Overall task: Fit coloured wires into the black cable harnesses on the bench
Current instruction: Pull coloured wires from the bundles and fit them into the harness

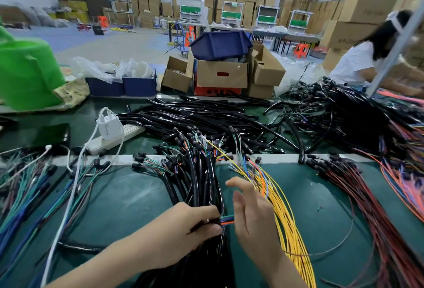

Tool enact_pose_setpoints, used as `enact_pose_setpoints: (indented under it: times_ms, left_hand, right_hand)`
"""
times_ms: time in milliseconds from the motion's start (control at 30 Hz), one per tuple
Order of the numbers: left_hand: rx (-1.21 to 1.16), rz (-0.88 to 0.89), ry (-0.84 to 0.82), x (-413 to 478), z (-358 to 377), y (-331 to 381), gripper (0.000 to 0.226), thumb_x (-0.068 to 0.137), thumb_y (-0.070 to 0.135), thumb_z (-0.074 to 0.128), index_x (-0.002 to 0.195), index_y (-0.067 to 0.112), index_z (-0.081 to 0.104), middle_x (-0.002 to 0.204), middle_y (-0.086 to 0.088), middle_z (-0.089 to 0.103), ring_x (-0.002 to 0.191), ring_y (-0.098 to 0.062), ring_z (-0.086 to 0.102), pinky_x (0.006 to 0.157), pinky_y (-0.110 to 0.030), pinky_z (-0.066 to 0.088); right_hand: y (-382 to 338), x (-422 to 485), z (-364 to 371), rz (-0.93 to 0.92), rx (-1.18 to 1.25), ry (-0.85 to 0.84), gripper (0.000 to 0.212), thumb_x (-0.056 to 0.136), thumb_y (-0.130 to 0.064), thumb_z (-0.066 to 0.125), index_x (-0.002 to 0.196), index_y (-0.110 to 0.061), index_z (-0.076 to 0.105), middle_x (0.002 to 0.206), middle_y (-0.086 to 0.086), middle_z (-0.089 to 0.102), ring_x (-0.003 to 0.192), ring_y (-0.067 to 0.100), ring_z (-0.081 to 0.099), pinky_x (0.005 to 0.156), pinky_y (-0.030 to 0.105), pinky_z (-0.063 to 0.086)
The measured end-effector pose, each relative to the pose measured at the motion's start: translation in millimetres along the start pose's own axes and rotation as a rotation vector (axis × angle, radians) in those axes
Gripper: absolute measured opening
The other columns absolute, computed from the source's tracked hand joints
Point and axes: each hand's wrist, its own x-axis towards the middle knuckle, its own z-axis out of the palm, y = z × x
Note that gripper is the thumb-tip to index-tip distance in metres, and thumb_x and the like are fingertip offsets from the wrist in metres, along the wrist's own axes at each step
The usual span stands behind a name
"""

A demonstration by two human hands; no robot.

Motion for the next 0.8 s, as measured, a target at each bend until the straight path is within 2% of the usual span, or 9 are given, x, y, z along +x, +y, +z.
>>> enact_pose_setpoints:
  times_ms: [167, 267, 367, 433, 500, 567, 667, 733, 800]
  left_hand:
    - [0.039, 0.06, 0.067, 5, -6, 13, 0.027, 0.097, 0.033, 0.05, 0.071, 0.031, 0.041, 0.052, 0.006, 0.042, 0.05, -0.01, 0.039, 0.051, -0.019, 0.03]
    - [0.059, 0.052, 0.1, 6, -6, 16, 0.021, 0.098, 0.032, 0.046, 0.08, 0.024, 0.052, 0.052, 0.005, 0.04, 0.049, -0.011, 0.037, 0.051, -0.022, 0.031]
    - [-0.018, 0.046, 0.15, 3, -8, 19, 0.02, 0.092, 0.027, 0.042, 0.077, 0.03, 0.055, 0.056, 0.006, 0.047, 0.051, -0.012, 0.039, 0.05, -0.017, 0.032]
    - [-0.008, 0.048, 0.185, 1, -9, 19, 0.018, 0.09, 0.023, 0.041, 0.082, 0.025, 0.057, 0.059, 0.006, 0.05, 0.054, -0.012, 0.042, 0.051, -0.017, 0.033]
    - [0.012, 0.049, 0.23, -3, -9, 16, 0.021, 0.096, 0.026, 0.044, 0.076, 0.027, 0.049, 0.055, 0.008, 0.047, 0.055, -0.012, 0.043, 0.052, -0.019, 0.033]
    - [-0.017, 0.058, 0.28, -9, -11, 11, 0.025, 0.095, 0.037, 0.042, 0.071, 0.031, 0.047, 0.052, 0.007, 0.044, 0.05, -0.011, 0.041, 0.05, -0.02, 0.031]
    - [-0.102, 0.026, 0.244, -16, -16, 3, 0.026, 0.095, 0.045, 0.038, 0.078, 0.034, 0.054, 0.05, 0.006, 0.042, 0.044, -0.008, 0.035, 0.046, -0.019, 0.028]
    - [-0.153, -0.029, 0.198, -19, -18, -2, 0.029, 0.097, 0.046, 0.035, 0.081, 0.036, 0.057, 0.05, 0.006, 0.043, 0.046, -0.006, 0.035, 0.047, -0.023, 0.032]
    - [-0.142, -0.063, 0.198, -20, -20, -5, 0.033, 0.09, 0.053, 0.03, 0.078, 0.041, 0.057, 0.051, 0.006, 0.043, 0.049, -0.007, 0.039, 0.051, -0.026, 0.035]
  right_hand:
    - [-13, 10, -9, 0.045, 0.228, -0.006, 0.04, 0.098, -0.055, 0.02, 0.121, -0.035, 0.046, 0.048, -0.012, 0.032, 0.042, 0.002, 0.031, 0.049, 0.012, 0.02]
    - [-23, 25, -18, -0.065, 0.106, -0.105, 0.055, 0.095, -0.062, 0.009, 0.128, -0.031, 0.042, 0.047, -0.012, 0.028, 0.043, 0.004, 0.029, 0.049, 0.022, 0.024]
    - [-33, 33, -15, -0.179, -0.096, -0.223, 0.069, 0.092, -0.067, 0.0, 0.134, -0.027, 0.037, 0.046, -0.009, 0.034, 0.042, 0.014, 0.036, 0.051, 0.026, 0.026]
    - [-31, 35, -8, -0.21, -0.103, -0.237, 0.067, 0.093, -0.065, 0.001, 0.133, -0.027, 0.04, 0.048, -0.008, 0.036, 0.044, 0.014, 0.033, 0.051, 0.028, 0.031]
    - [-21, 37, -2, -0.203, -0.035, -0.18, 0.064, 0.099, -0.055, 0.006, 0.118, -0.022, 0.057, 0.06, -0.01, 0.041, 0.047, 0.01, 0.028, 0.052, 0.027, 0.032]
    - [-5, 41, 2, -0.022, 0.106, -0.088, 0.068, 0.099, -0.055, 0.011, 0.101, -0.021, 0.069, 0.065, -0.002, 0.044, 0.048, 0.011, 0.03, 0.052, 0.03, 0.031]
    - [16, 48, 7, 0.22, 0.163, -0.092, 0.051, 0.093, -0.053, 0.025, 0.092, -0.029, 0.07, 0.05, 0.009, 0.044, 0.045, 0.013, 0.034, 0.053, 0.036, 0.032]
    - [23, 55, 9, 0.152, 0.068, -0.149, 0.037, 0.094, -0.043, 0.035, 0.091, -0.023, 0.066, 0.048, 0.001, 0.049, 0.043, 0.012, 0.037, 0.052, 0.034, 0.034]
    - [19, 67, 7, 0.049, -0.001, -0.201, 0.029, 0.093, -0.039, 0.044, 0.092, -0.016, 0.062, 0.04, -0.006, 0.04, 0.039, 0.009, 0.035, 0.049, 0.028, 0.029]
